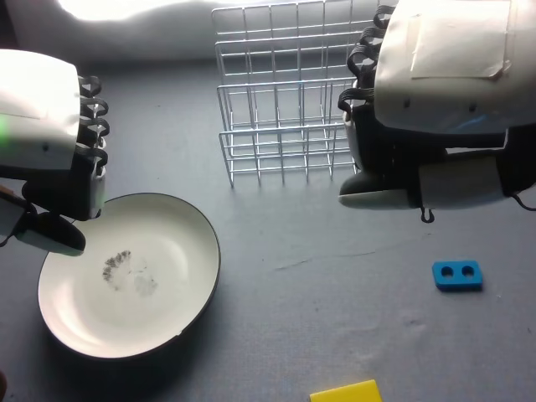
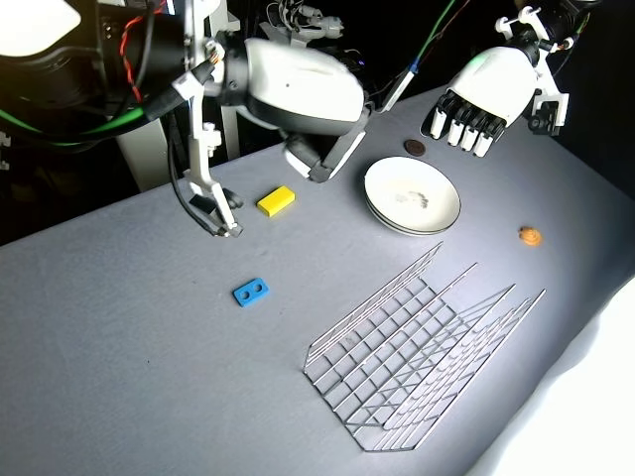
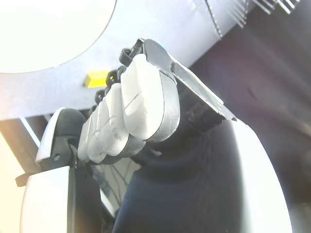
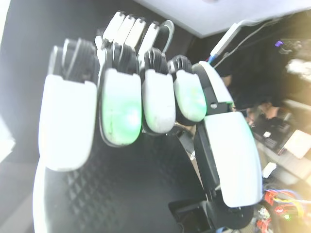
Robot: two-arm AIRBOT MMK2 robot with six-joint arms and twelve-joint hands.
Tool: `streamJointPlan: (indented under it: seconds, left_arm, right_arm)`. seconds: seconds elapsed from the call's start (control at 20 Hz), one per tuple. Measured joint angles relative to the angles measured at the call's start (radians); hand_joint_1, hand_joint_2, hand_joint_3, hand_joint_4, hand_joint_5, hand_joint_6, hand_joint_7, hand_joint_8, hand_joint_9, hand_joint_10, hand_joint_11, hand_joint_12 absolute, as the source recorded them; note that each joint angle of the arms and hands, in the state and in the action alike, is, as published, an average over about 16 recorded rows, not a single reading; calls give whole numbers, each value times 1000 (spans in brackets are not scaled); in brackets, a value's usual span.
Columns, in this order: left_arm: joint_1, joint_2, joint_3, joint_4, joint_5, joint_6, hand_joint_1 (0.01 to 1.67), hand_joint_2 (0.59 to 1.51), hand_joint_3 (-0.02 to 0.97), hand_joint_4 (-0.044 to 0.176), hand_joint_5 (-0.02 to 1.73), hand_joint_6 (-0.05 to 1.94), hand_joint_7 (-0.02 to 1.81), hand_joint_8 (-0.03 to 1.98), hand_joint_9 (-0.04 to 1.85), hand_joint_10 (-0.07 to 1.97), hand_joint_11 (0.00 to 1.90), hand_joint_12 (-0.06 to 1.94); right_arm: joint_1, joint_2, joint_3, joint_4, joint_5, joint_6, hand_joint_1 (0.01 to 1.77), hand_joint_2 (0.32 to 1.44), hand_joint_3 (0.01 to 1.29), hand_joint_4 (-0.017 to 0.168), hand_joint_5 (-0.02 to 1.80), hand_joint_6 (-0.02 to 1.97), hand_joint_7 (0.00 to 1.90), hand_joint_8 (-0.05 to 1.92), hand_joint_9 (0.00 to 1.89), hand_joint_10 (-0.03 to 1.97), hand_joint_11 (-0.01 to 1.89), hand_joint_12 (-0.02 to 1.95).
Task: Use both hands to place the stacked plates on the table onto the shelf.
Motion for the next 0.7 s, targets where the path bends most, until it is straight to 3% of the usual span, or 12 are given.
streamJointPlan:
  seconds: [0.2,0.4,0.6,0.7]
  left_arm:
    - [1,0,1,0,-1,0,253,1172,45,41,620,770,620,731,679,742,717,758]
    - [3,0,8,6,-6,0,193,1167,43,30,460,566,464,538,504,550,536,558]
    - [6,0,26,21,-23,10,42,1153,44,-3,131,132,122,118,145,131,174,131]
    - [11,0,37,29,-36,20,19,1155,30,0,29,2,27,2,34,9,55,3]
  right_arm:
    - [-4,0,0,5,6,-17,181,1180,37,18,694,846,771,815,827,827,962,800]
    - [-8,-2,0,8,9,-37,139,1168,33,16,519,632,575,608,615,615,715,591]
    - [-17,-4,0,17,14,-82,30,1129,32,5,183,210,212,191,231,195,294,166]
    - [-24,-6,0,18,18,-105,20,1130,25,7,70,60,83,45,92,48,127,26]
